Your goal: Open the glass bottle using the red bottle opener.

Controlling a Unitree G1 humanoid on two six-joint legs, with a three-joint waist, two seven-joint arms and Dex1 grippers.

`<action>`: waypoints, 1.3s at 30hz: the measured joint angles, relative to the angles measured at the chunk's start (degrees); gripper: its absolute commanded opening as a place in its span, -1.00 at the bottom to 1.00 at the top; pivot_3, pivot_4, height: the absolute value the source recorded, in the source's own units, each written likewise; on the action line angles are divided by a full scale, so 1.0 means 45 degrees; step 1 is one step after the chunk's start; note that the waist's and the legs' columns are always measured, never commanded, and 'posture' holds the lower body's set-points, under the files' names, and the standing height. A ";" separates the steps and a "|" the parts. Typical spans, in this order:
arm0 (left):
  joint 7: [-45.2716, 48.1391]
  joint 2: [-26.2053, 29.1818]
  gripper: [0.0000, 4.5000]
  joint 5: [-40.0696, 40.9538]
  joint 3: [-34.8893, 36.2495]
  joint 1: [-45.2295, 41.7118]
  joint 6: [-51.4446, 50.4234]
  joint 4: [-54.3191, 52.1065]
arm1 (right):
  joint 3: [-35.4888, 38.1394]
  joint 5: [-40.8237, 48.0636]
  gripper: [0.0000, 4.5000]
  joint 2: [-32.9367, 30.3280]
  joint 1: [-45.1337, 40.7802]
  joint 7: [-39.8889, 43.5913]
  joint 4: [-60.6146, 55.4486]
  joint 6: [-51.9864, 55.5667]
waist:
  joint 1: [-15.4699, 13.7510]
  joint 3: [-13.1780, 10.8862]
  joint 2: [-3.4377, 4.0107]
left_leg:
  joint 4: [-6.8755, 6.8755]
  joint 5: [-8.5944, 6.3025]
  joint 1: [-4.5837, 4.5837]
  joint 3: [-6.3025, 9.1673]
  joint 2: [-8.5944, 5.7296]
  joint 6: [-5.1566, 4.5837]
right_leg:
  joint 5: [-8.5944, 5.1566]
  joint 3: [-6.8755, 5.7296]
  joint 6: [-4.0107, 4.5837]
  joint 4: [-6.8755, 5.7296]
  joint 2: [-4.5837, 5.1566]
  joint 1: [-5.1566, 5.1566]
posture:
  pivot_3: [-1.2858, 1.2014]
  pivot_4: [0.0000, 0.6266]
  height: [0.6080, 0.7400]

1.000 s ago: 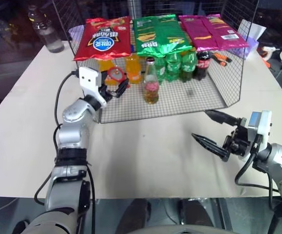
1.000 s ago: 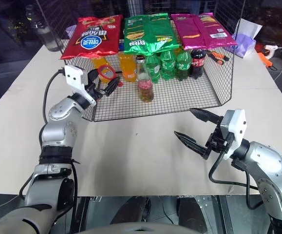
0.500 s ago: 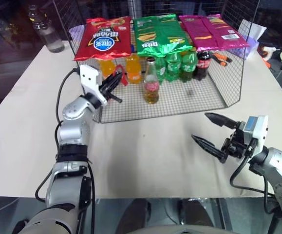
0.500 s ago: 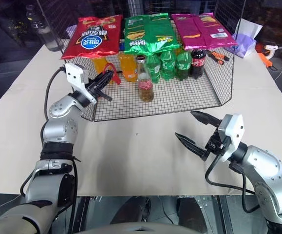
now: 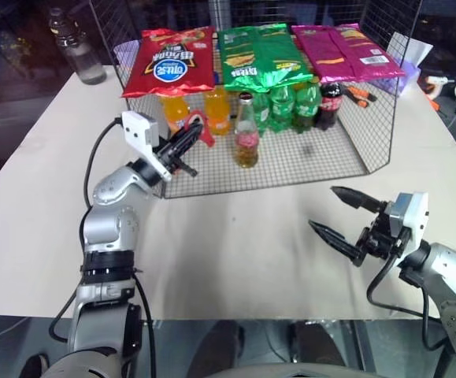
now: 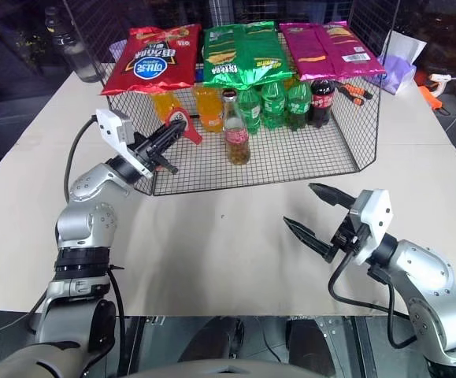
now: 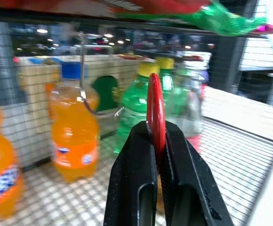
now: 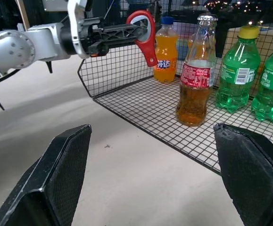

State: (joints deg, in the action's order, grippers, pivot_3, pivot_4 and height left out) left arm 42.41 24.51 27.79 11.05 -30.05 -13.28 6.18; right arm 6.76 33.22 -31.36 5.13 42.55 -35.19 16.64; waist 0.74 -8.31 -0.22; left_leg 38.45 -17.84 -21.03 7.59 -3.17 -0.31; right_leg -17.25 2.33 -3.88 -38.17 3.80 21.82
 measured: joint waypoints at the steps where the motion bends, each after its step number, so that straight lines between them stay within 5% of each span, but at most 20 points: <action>1: 0.0014 -0.0033 -0.99 0.0145 -0.0002 0.0038 -0.0112 -0.0168 | -0.0018 -0.0024 0.87 0.0017 -0.0041 -0.0025 0.0040 -0.0001 | 0.0005 0.0000 0.0000 | 0.0000 0.0000 0.0002 -0.0001 0.0001 0.0000 | 0.0000 0.0001 0.0000 -0.0004 0.0000 0.0000 | 0.03 -0.52 1.00; 9: 0.0577 -0.0162 -0.99 0.1917 -0.0016 0.0507 -0.2094 -0.1174 | -0.0300 -0.0074 0.87 0.0249 -0.0670 -0.0470 0.0057 0.0284 | 0.0023 0.0000 0.0001 | 0.0009 0.0000 0.0004 -0.0004 0.0006 0.0000 | 0.0000 0.0007 0.0001 -0.0020 -0.0001 0.0002 | 0.03 -0.52 1.00; 18: 0.3095 -0.0230 -0.99 0.4261 -0.1370 0.0554 -0.5142 -0.1895 | -0.1393 0.0855 0.87 0.0416 -0.2512 -0.1673 0.0274 0.3210 | 0.0035 0.0000 0.0001 | 0.0019 0.0001 0.0005 -0.0004 0.0004 0.0001 | -0.0001 0.0007 0.0002 -0.0036 -0.0009 0.0003 | 0.03 -0.52 1.00; 31: 0.6218 -0.0041 -0.99 0.3616 -0.3213 -0.0648 -0.5546 -0.0978 | -0.1896 0.3842 0.87 0.0705 -0.4469 -0.1254 0.1248 0.6414 | 0.0054 -0.0001 0.0002 | 0.0027 0.0001 0.0002 -0.0002 0.0003 0.0000 | -0.0001 0.0005 0.0002 -0.0038 -0.0008 0.0004 | 0.03 -0.52 1.00; 34: 0.6223 -0.0293 -1.00 0.3546 -0.3212 -0.0700 -0.5429 -0.0825 | -0.1782 0.4302 0.52 0.0613 -0.4496 -0.1264 0.1224 0.6803 | 0.0045 -0.0001 0.0002 | 0.0026 0.0000 -0.0001 0.0001 0.0003 -0.0001 | -0.0001 0.0003 0.0002 -0.0034 -0.0006 0.0006 | 0.03 -0.52 1.00; 39: 0.6426 -0.0407 -1.00 0.3594 -0.3235 -0.0676 -0.5500 -0.0937 | -0.1632 0.4691 -0.50 0.0290 -0.4498 -0.1586 0.0996 0.7267 | 0.0069 -0.0001 0.0002 | 0.0026 0.0000 -0.0013 -0.0002 0.0004 -0.0001 | -0.0001 0.0007 0.0002 -0.0036 -0.0004 0.0022 | 0.03 -0.52 1.00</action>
State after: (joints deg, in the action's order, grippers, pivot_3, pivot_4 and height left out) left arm 71.33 22.67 43.97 -3.51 -33.09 -38.03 1.97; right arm -0.58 54.33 -30.06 -15.10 35.41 -30.71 49.34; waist 1.05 -8.31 -0.21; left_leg 38.57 -17.84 -21.09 7.58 -3.15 -0.31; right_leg -17.26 2.36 -3.88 -38.33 3.78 21.92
